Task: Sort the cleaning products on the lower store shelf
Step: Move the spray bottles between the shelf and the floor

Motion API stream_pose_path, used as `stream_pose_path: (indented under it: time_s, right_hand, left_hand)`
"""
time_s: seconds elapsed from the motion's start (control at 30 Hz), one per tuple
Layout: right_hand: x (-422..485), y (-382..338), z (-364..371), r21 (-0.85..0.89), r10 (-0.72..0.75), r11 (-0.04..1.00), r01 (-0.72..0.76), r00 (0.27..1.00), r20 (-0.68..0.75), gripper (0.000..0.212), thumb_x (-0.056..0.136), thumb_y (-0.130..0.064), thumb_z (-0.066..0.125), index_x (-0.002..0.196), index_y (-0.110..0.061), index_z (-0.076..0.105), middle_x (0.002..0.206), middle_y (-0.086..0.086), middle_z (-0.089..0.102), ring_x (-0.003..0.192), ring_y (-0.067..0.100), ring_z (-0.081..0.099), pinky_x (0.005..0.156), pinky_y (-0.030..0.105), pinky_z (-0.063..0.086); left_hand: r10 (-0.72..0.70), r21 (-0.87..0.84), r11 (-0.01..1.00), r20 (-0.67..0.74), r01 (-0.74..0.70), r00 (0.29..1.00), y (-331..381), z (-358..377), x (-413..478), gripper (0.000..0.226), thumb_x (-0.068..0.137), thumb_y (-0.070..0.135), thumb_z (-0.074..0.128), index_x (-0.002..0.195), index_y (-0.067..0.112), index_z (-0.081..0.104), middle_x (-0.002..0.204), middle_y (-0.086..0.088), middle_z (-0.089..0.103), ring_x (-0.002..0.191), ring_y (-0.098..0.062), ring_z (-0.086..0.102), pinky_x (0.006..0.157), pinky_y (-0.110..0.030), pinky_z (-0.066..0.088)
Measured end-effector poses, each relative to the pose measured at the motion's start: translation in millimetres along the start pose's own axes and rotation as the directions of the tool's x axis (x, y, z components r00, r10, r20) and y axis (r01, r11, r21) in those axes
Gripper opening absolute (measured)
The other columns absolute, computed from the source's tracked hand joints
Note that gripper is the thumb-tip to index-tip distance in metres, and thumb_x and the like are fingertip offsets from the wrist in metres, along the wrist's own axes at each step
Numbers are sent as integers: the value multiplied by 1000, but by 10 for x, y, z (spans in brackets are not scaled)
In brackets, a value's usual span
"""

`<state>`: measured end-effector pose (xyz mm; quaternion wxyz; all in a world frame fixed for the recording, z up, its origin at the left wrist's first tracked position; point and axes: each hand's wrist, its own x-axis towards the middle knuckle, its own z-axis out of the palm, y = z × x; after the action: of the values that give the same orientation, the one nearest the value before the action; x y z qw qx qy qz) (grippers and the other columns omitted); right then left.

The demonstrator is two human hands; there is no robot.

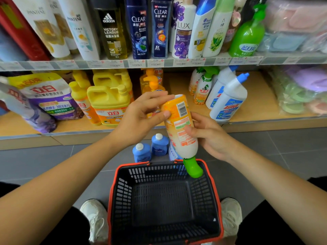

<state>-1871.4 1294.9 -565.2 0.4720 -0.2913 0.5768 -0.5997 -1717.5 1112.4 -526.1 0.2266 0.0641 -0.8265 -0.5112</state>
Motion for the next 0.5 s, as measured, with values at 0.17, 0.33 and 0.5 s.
stream_pose_path:
  time_s: [0.17, 0.33, 0.5]
  right_hand:
    - [14, -13, 0, 25, 26, 999, -28, 997, 77, 56, 87, -12, 67, 140, -11, 52, 134, 18, 64, 125, 36, 60, 106, 51, 48]
    - [54, -52, -1, -177, -25, 984, 20, 999, -29, 71, 71, -13, 81, 135, -21, 52, 117, 8, 73, 111, 25, 69, 94, 42, 54]
    - [110, -52, 11, -326, -104, 941, 88, 994, -30, 95, 69, -26, 88, 147, -46, 37, 119, 4, 70, 111, 22, 69, 96, 46, 57]
  left_hand:
    - [26, -93, 996, 143, -13, 989, 55, -65, 31, 49, 97, 8, 61, 145, 6, 50, 145, -8, 56, 137, -19, 52, 110, -46, 48]
    - [32, 7, 999, -2, -32, 999, 24, -36, -38, 44, 88, 3, 72, 131, 2, 63, 133, -8, 66, 128, -16, 60, 104, -41, 53]
    - [-21, 40, 999, -224, 31, 974, -13, 66, -75, 34, 80, 4, 81, 113, 1, 74, 113, -11, 73, 99, -15, 73, 86, -32, 61]
